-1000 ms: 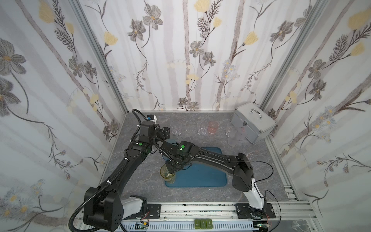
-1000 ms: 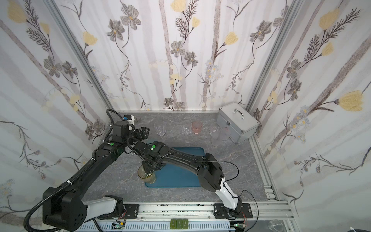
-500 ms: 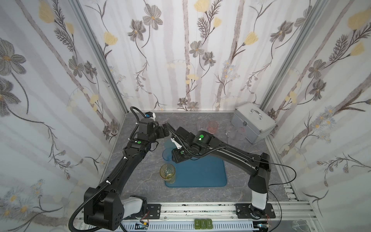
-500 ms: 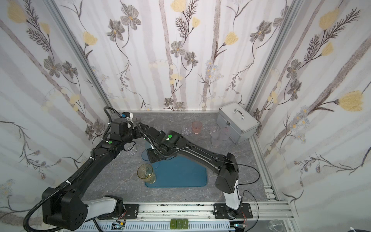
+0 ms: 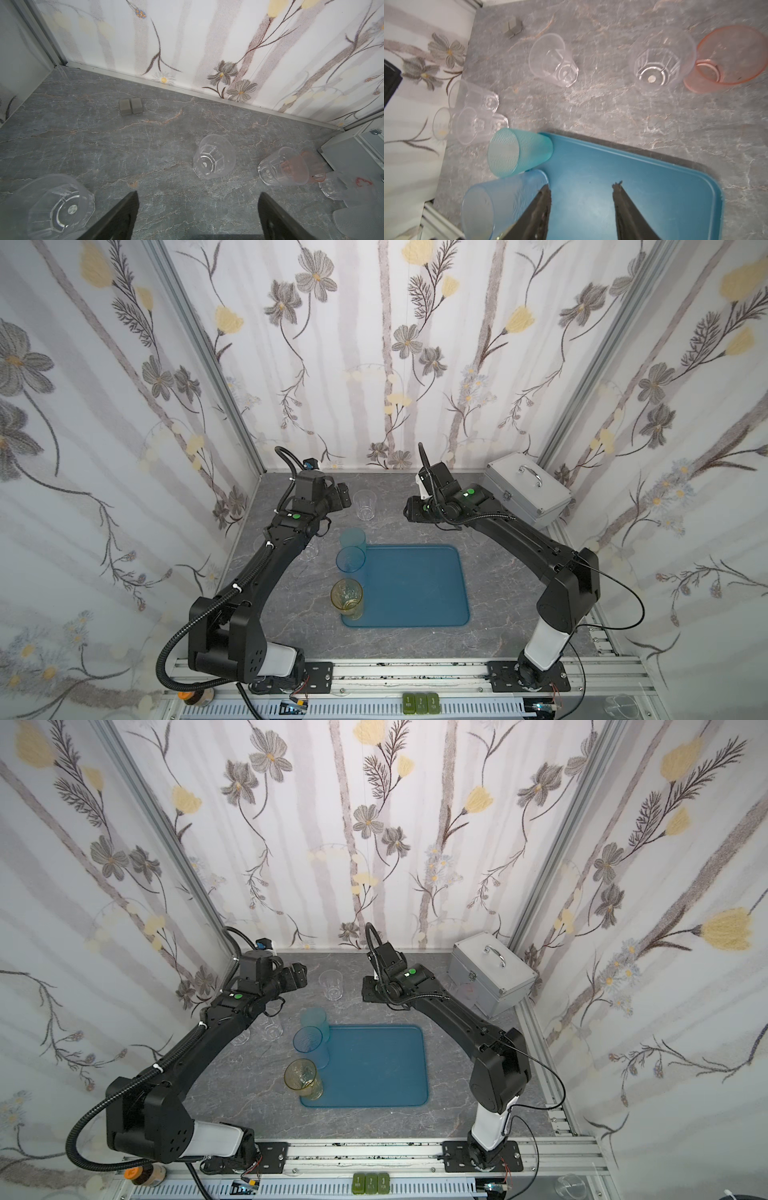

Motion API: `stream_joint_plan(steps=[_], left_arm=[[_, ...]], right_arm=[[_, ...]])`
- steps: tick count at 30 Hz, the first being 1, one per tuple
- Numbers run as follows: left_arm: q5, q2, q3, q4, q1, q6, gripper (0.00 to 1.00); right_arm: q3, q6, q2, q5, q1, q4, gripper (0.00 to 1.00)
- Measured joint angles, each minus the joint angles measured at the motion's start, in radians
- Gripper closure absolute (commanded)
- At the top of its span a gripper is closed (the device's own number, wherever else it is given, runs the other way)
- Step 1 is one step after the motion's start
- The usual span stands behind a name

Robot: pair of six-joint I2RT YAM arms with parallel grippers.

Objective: Place the glasses into the tray
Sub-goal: Move the glass to the top-center of the table.

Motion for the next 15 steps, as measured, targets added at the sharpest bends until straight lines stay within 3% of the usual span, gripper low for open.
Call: stream_joint_plan(steps=[6, 15], left_arm=[[0.000, 0.023, 0.018, 0.007, -0.001, 0.011, 0.05], [0.010, 0.047, -0.015, 0.018, -0.002, 0.023, 0.05]], right_arm=[[0.005, 0.001, 0.078, 0.029, -0.064, 0.127, 0.49], [-0.021, -0.001, 0.118, 0.034, -0.077, 0.217, 0.47]])
